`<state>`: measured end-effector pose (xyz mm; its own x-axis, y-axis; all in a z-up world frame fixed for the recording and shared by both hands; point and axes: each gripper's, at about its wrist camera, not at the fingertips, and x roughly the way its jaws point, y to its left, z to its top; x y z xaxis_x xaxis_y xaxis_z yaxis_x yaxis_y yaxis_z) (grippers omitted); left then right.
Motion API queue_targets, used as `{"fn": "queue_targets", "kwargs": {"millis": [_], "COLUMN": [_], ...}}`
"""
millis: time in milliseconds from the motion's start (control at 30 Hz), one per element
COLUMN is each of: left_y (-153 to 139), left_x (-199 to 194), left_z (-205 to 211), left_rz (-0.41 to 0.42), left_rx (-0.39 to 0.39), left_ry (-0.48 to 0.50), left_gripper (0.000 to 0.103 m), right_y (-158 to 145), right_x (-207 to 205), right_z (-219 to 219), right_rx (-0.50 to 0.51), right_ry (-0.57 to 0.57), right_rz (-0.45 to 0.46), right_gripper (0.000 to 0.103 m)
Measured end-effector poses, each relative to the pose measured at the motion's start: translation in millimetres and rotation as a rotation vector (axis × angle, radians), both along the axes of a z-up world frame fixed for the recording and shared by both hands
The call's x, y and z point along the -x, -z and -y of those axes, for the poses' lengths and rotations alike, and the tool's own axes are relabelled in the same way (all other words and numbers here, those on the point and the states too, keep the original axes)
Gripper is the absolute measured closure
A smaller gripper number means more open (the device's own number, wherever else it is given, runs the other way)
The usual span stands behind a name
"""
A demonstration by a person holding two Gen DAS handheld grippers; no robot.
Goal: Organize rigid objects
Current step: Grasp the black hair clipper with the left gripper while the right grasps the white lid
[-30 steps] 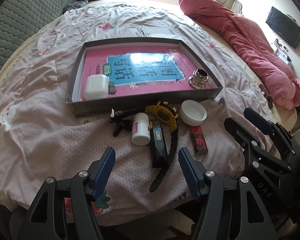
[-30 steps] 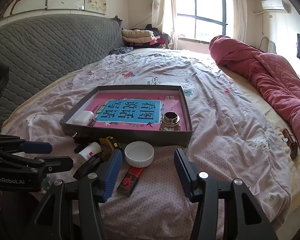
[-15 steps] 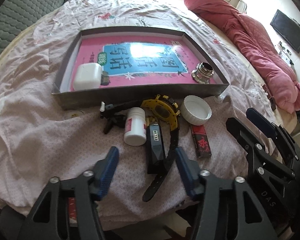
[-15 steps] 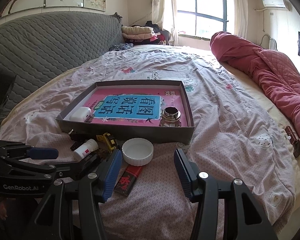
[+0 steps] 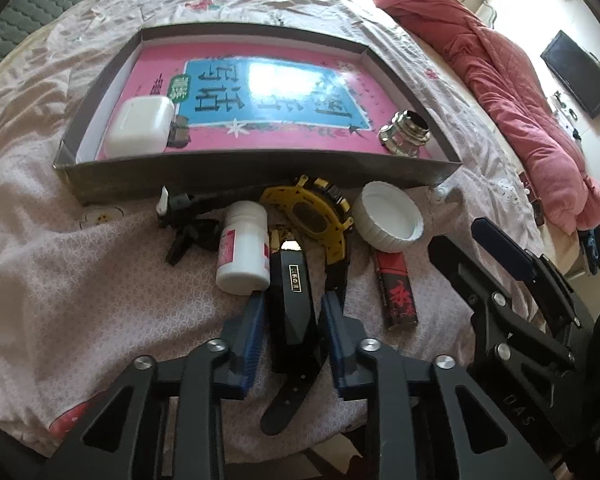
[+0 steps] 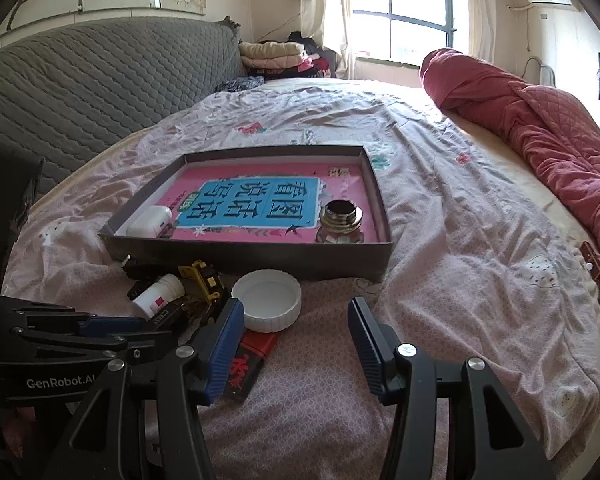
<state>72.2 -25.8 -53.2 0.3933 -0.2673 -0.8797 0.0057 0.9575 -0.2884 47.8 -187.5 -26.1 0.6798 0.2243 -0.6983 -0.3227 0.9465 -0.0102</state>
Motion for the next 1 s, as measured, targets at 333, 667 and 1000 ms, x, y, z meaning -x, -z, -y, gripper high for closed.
{"fn": "queue_targets", "kwargs": {"millis": [333,667,1000], "left_y": [10,15,17], "left_x": [-8,-14,-15], "left_z": [-2,-4,-5], "left_rz": [-0.007,-0.009,-0.006], "left_rx": [0.039,0.046,0.054], "left_ry": [-0.012,-0.018,-0.010], "left_gripper": [0.079,0.081,0.081], "right_y": [25,35,42], "right_x": [-19,-37,-52], "right_z": [-14,-23,-21], "right_rx": [0.039,0.030,0.018], "right_ry": [-0.055,-0.081,-0.062], "right_rz": [-0.066,-0.091,-0.119], "right_gripper": [0.049,0.049,0.049]}}
